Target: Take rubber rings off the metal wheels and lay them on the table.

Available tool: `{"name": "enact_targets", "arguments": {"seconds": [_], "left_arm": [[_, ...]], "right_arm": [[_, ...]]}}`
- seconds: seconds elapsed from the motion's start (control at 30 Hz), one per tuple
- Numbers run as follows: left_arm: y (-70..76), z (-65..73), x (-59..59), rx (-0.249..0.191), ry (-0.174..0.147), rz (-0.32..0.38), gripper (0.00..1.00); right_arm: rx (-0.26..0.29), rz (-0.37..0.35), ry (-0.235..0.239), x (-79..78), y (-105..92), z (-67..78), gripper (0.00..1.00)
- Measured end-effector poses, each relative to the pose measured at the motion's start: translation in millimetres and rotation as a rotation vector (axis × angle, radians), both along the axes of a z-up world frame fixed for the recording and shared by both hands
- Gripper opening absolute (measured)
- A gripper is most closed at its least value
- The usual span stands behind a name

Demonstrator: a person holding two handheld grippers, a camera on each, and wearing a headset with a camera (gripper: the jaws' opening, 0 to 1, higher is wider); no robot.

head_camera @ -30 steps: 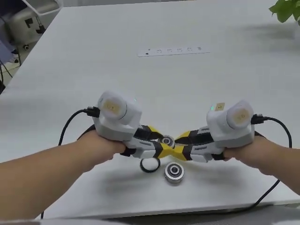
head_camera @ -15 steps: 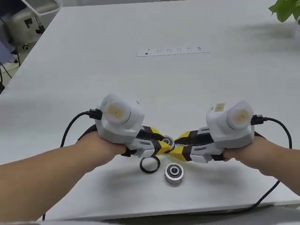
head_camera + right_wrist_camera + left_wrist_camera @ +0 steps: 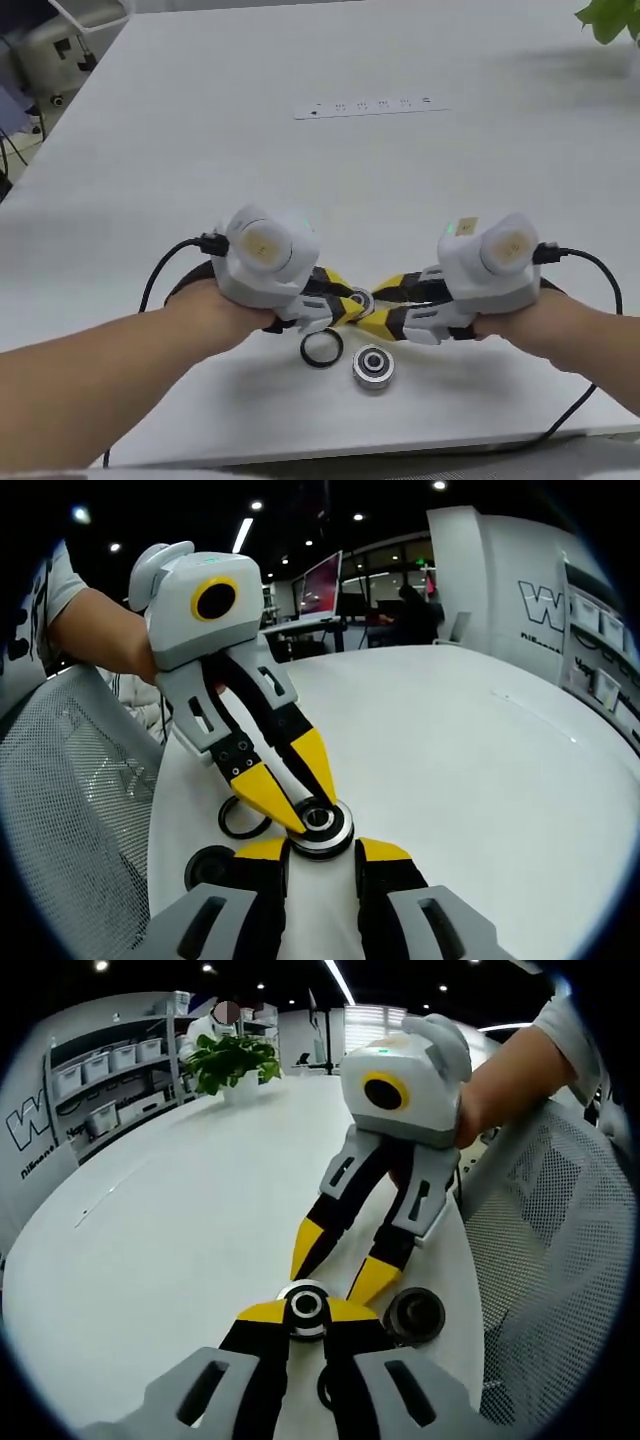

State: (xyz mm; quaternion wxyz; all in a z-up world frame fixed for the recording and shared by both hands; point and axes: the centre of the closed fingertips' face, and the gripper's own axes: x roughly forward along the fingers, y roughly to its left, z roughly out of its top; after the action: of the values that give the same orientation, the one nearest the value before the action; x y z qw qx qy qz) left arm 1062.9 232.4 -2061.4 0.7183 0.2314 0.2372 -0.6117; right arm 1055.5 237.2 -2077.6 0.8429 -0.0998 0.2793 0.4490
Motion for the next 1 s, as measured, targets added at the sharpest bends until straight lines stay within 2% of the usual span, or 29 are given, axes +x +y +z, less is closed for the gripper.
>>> {"name": "enact_targets", "arguments": {"seconds": [0.23,1.0], "left_arm": [[0.1,0.2,0.2,-0.003,0.001,0.008,0.08],[1.5,0.0,0.6,-0.008,0.006,0.013,0.07]], "right_arm": [[0.0,-0.003,0.002,1.1,3.1,-1.6,0.24],[0.005,-0.004,0.051,-3.6,-4.3,-1.7,0.16]]}}
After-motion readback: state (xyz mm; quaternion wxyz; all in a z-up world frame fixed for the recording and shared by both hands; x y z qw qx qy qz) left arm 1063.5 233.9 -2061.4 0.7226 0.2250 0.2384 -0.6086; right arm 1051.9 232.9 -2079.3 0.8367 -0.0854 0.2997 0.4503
